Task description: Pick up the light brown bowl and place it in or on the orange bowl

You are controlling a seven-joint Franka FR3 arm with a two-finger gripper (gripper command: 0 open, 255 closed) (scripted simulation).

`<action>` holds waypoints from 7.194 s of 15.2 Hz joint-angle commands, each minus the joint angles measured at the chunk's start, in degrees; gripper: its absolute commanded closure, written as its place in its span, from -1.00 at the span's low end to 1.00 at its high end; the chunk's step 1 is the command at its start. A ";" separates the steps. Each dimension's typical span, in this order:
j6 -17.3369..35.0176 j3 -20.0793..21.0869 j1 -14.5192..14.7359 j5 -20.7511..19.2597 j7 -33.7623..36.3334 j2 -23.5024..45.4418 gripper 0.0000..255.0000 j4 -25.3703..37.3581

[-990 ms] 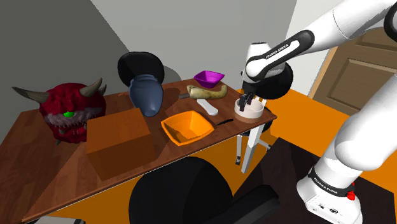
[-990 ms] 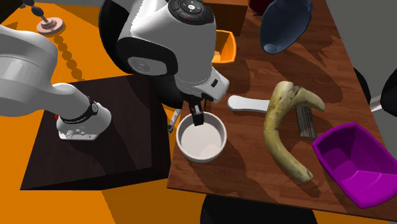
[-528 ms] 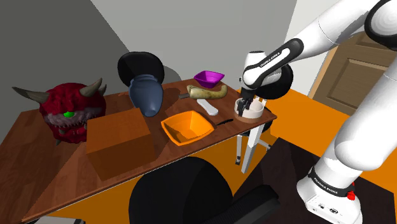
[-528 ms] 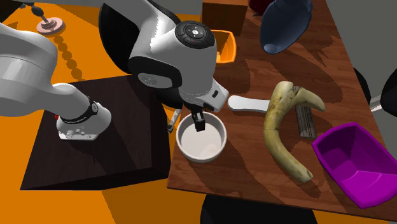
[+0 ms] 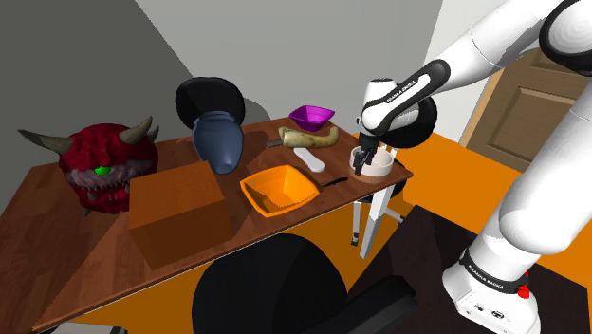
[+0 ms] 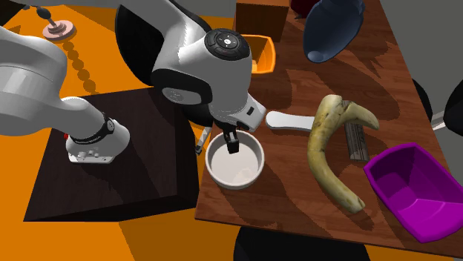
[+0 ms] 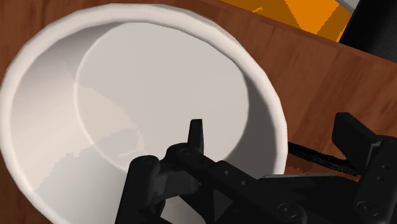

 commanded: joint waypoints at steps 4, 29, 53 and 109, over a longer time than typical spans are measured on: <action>0.00 0.00 0.00 0.00 0.00 0.00 1.00 0.00; -15.66 0.49 -0.21 -2.30 1.84 -9.89 1.00 5.94; -25.25 11.94 7.86 0.58 19.62 -7.49 1.00 17.91; -27.57 22.78 20.14 -2.68 43.56 17.87 -1.00 45.59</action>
